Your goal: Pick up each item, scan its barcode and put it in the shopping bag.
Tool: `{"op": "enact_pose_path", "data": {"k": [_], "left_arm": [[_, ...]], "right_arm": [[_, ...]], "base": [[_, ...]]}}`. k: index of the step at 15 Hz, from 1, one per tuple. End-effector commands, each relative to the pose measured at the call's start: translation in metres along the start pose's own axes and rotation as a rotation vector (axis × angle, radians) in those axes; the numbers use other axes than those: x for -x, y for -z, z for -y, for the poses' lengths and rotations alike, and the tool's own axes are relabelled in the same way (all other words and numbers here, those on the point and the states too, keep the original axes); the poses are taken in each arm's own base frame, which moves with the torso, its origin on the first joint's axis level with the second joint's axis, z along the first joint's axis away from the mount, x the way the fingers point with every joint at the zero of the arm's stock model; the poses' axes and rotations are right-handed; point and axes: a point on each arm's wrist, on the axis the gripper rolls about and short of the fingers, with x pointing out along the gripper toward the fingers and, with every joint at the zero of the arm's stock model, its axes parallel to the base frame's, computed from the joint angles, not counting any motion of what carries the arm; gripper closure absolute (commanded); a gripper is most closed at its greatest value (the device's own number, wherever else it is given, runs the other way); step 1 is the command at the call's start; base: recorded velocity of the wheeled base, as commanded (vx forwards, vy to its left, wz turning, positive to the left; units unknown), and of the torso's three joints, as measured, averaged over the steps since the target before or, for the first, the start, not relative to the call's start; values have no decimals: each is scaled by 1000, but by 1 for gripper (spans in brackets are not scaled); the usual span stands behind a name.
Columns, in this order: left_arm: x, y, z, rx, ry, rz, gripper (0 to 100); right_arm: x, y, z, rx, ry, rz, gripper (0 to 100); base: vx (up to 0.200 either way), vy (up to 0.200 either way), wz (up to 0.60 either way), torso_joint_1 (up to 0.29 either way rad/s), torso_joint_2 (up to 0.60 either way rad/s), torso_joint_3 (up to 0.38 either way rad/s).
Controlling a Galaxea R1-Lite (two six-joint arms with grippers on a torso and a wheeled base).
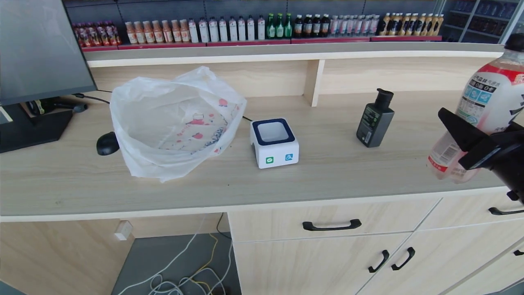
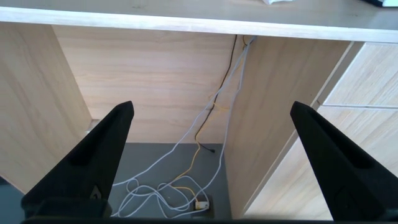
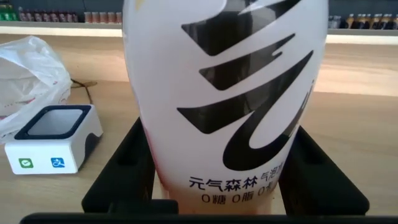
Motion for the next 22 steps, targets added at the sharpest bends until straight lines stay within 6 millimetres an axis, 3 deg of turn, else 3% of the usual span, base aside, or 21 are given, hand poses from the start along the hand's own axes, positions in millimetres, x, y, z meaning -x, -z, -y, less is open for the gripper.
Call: {"op": "enact_pose_path", "data": {"k": [1, 7, 12, 17, 19, 22], "left_arm": [[0, 0, 0, 0, 0, 1, 0], [0, 0, 0, 2, -2, 1, 0], [0, 0, 0, -1, 0, 1, 0], [0, 0, 0, -1, -2, 1, 0], [0, 0, 0, -1, 0, 1, 0], [0, 0, 0, -1, -2, 1, 0]], "right_arm": [[2, 2, 0, -8, 25, -12, 100], [0, 6, -4, -85, -6, -39, 100], [-17, 7, -8, -90, -22, -22, 100], [-47, 10, -17, 45, -46, 2, 100], [-71, 0, -18, 127, -34, 47, 100], [-85, 9, -20, 248, -38, 34, 100]], "base": [[0, 200, 0, 17, -2, 2], [0, 200, 0, 2, 5, 2], [0, 0, 0, 0, 0, 0], [0, 0, 0, 0, 0, 0], [0, 0, 0, 0, 0, 0], [0, 0, 0, 0, 0, 0]]}}
